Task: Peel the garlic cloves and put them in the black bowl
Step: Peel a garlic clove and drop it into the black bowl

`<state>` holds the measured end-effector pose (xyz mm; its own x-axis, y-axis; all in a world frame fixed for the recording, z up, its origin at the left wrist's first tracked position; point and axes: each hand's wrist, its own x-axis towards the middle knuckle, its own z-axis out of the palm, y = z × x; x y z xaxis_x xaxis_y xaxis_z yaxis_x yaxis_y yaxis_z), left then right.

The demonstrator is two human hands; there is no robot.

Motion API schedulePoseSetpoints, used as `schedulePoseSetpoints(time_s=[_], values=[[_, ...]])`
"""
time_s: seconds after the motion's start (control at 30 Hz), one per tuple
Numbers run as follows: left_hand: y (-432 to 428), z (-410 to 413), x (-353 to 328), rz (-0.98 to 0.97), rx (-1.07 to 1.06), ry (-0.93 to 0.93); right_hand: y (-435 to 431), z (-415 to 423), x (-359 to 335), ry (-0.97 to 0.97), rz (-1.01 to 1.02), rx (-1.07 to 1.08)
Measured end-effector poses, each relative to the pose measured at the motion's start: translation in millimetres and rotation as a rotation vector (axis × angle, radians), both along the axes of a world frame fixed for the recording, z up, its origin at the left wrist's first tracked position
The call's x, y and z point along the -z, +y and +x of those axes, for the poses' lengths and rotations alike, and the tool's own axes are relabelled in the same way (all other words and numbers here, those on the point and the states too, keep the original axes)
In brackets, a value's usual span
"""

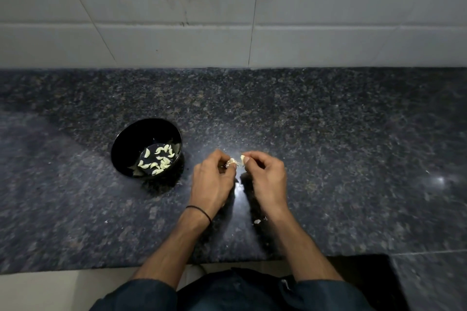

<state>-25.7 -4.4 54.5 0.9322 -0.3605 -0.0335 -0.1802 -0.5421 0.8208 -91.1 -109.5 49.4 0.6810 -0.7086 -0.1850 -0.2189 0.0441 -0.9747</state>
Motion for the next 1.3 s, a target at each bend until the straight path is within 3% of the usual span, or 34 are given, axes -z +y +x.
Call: schedulePoseSetpoints(time_s=[0.17, 0.3, 0.47, 0.77, 1.0, 1.07, 1.17, 1.3], values=[[-7, -3, 7, 0.009, 0.02, -0.012, -20, -6, 7, -0.049, 0.361, 0.006], [-14, -3, 19, 0.039, 0.004, -0.038, -30, -12, 11, -0.1, 0.493, -0.004], [-25, -1, 34, 0.085, -0.022, -0.116, -46, -22, 16, -0.162, 0.544, -0.013], [-31, 1, 47, 0.134, 0.007, -0.18, -52, -33, 25, -0.173, 0.441, -0.13], [-27, -13, 26, 0.002, -0.018, -0.308, -53, -33, 17, -0.166, 0.393, -0.135], [-29, -28, 10, -0.115, -0.061, -0.231, -53, -33, 14, -0.166, 0.36, -0.131], [-35, -45, -1, -0.298, -0.069, 0.059, -54, -34, 8, -0.17, 0.316, -0.137], [-39, -43, 6, -0.369, -0.055, 0.194, -53, -35, 6, -0.183, 0.266, -0.171]])
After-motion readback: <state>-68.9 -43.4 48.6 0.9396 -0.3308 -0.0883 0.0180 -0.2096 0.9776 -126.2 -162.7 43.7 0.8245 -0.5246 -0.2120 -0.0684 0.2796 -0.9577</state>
